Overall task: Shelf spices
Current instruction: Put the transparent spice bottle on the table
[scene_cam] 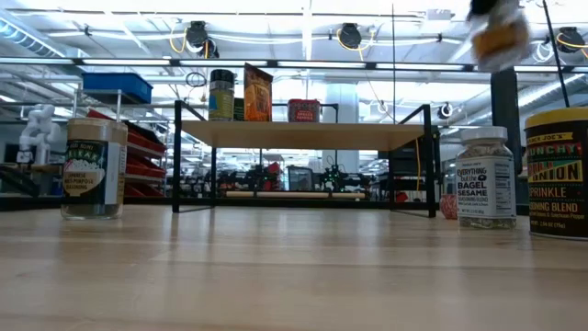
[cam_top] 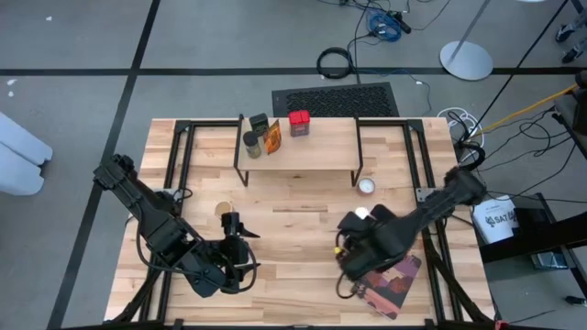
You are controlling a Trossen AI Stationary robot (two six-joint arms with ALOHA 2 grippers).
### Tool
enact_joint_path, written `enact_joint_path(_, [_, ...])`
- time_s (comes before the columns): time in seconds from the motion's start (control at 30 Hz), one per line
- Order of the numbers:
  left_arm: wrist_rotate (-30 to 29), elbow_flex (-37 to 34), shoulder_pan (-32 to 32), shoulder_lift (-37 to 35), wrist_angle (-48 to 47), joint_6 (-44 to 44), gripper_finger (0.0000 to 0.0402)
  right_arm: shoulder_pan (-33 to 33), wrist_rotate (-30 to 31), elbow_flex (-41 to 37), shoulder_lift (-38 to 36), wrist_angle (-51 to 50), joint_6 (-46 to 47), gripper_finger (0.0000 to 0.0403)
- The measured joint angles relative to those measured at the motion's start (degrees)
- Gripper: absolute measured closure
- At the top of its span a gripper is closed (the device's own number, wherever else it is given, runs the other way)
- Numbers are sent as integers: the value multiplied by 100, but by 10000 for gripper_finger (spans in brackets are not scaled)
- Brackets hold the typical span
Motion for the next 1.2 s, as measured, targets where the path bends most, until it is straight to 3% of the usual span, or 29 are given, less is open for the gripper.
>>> enact_joint_path(0.27, [0,0,86,0,22,-139,78,391,327,-220,-1114,19,45,236])
enact_joint_path(0.43, [0,0,158,0,24,-141,78,571,486,-1174,-1886,10,302,236])
enact_joint_path(0.67, [-36,0,306,0,27,-213,78,874,482,-2832,-2842,51,1433,236])
enact_joint_path(0.97, [-167,0,504,0,52,-438,78,1246,495,-4986,-3349,1893,2586,236])
enact_joint_path(1.2, [-229,0,619,0,340,-432,78,1246,641,-5837,-3344,2728,3101,236])
